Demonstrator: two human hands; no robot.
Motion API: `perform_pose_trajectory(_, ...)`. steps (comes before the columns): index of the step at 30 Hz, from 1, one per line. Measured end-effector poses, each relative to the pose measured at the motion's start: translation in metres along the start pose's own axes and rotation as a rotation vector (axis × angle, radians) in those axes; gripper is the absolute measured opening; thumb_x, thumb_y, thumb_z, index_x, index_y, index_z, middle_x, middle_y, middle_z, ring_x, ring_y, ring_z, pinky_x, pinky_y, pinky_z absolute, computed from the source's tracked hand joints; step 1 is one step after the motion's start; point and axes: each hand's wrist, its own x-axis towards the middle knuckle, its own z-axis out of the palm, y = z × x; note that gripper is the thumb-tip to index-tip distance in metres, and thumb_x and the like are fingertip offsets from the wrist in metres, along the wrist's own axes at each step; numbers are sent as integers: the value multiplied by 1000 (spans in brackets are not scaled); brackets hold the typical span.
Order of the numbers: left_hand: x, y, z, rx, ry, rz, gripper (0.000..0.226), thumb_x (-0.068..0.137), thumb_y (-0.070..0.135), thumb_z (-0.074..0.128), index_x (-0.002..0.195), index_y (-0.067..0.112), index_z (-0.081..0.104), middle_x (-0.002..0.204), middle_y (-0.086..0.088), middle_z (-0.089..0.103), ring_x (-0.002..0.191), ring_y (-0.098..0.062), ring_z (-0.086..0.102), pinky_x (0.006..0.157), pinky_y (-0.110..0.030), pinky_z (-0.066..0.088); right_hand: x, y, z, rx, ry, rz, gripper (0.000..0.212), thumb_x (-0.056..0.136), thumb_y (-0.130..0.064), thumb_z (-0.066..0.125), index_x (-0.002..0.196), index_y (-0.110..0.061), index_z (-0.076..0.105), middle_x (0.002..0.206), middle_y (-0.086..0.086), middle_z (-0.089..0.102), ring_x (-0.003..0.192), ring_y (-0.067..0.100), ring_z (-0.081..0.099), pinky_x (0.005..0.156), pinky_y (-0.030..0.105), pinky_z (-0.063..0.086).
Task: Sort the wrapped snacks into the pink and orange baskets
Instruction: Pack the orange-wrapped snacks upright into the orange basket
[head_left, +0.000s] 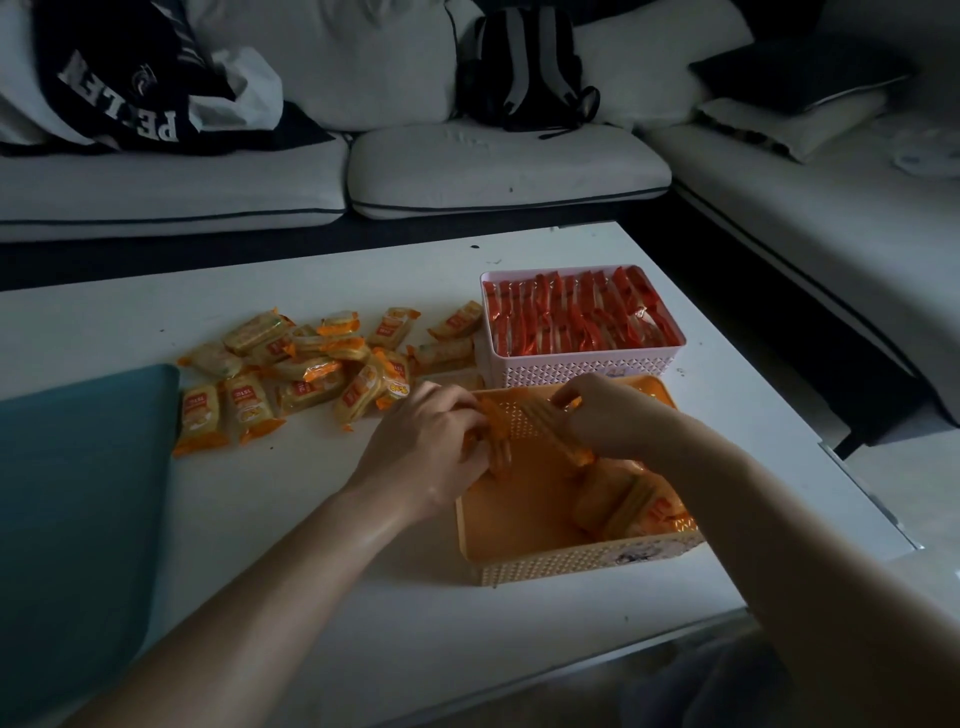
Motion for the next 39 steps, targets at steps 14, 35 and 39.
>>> perform_pose_trajectory(14, 2, 14, 11, 37, -7, 56, 45, 90, 40, 66, 135, 36, 60, 147, 8, 47, 130, -22, 47, 104, -41, 46, -4, -14, 40, -57, 203, -128, 24, 94, -6, 56, 115, -5, 67, 111, 12, 71, 100, 27, 68, 82, 30, 53)
perform_pose_trajectory(35, 4, 10, 11, -28, -13, 7, 42, 94, 43, 65, 133, 30, 63, 143, 9, 53, 133, -19, 44, 107, -37, 39, -2, 15, 9, 164, 273, -241, 40, 82, -19, 83, 118, -19, 66, 105, -7, 68, 88, 6, 62, 65, 9, 47)
perform_pose_trajectory(39, 6, 13, 15, 16, 23, 101, 65, 87, 48, 68, 145, 27, 49, 148, 3, 51, 137, -21, 41, 112, -44, 37, 2, 14, 23, 145, 314, -283, 40, 79, -7, 79, 117, -14, 70, 107, 0, 74, 93, 10, 66, 80, 23, 54)
